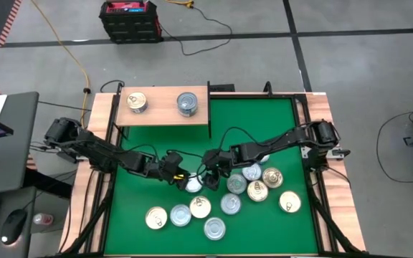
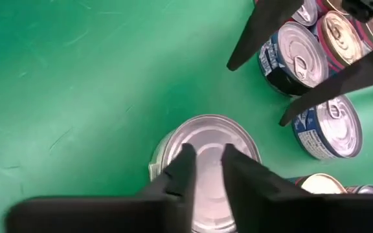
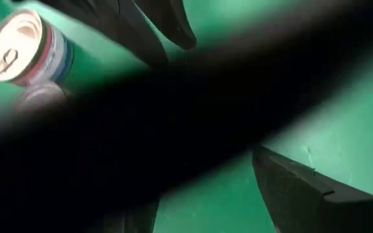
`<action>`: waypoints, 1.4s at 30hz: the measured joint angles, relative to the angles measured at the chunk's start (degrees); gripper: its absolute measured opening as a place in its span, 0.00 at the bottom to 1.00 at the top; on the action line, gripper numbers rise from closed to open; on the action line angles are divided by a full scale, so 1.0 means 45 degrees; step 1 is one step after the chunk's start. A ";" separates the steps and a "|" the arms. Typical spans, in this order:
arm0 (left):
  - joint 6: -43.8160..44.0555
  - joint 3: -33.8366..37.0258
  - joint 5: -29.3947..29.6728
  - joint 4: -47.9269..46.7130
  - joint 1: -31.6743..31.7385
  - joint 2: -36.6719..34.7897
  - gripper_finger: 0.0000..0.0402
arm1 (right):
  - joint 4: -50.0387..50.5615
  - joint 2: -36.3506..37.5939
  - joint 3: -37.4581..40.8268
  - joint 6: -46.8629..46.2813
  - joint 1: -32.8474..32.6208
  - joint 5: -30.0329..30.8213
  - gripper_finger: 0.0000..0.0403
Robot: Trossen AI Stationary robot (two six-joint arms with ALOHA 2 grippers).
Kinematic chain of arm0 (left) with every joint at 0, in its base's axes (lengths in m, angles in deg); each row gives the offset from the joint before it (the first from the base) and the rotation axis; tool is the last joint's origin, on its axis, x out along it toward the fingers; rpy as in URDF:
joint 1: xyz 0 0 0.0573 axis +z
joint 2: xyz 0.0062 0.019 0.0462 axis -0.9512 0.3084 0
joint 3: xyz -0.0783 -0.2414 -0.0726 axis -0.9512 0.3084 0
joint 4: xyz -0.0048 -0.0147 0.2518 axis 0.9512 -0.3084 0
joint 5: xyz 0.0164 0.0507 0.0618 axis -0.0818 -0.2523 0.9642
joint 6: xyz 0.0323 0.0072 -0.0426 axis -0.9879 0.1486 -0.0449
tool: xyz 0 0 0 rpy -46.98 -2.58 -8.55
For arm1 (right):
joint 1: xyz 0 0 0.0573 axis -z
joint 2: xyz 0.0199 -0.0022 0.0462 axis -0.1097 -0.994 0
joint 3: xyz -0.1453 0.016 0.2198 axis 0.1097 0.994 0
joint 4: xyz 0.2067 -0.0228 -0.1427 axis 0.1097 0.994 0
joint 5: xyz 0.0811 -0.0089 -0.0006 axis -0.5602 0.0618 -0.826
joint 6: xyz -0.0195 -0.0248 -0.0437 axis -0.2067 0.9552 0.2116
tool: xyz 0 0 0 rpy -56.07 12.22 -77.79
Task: Stack canned seafood by type on shelf
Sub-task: Put the green tuna can on the shelf
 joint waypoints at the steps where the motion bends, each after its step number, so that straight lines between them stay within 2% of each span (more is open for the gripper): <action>1: 0.0033 0.0000 -0.0019 -0.0026 0.0009 0.0000 0.23 | -0.0122 0.0000 0.0000 -0.0031 0.0000 0.0160 0.64; 4: 0.0053 0.0000 -0.0442 -0.0446 0.0046 -0.0203 0.32 | -0.0402 0.0000 0.0000 -0.0264 0.0010 0.0267 0.64; 8: 0.0199 0.0000 -0.0469 -0.1339 -0.0298 -0.0779 0.37 | -0.0827 -0.0184 -0.0010 -0.0362 0.0012 0.0455 0.64; 10: 0.0352 0.0006 0.0056 -0.1882 -0.0667 -0.1058 0.36 | -0.0713 -0.0274 0.0010 -0.0495 -0.0016 0.0680 0.64; 16: 0.1322 0.0595 0.3045 -0.1845 -0.2110 -0.1819 0.33 | -0.1819 -0.0979 -0.0042 -0.0583 -0.0070 0.0967 0.64; 20: 0.1930 0.0745 0.3515 -0.2070 -0.2572 -0.2148 0.33 | -0.2327 -0.1187 -0.0061 -0.0589 -0.0073 0.1019 0.64; 26: 0.2751 0.0806 0.4178 -0.3538 -0.3206 -0.2800 0.33 | -0.2052 -0.1252 -0.0032 -0.0142 -0.0087 0.1329 0.63; 36: 0.3934 0.0797 0.5360 -0.5526 -0.4103 -0.4169 0.33 | -0.1973 -0.1565 -0.0041 0.0164 -0.0162 0.1288 0.42; 42: 0.2904 0.0797 0.5183 -0.5323 -0.4228 -0.4969 0.33 | -0.2008 -0.1799 -0.0073 0.0062 -0.0213 0.0874 0.29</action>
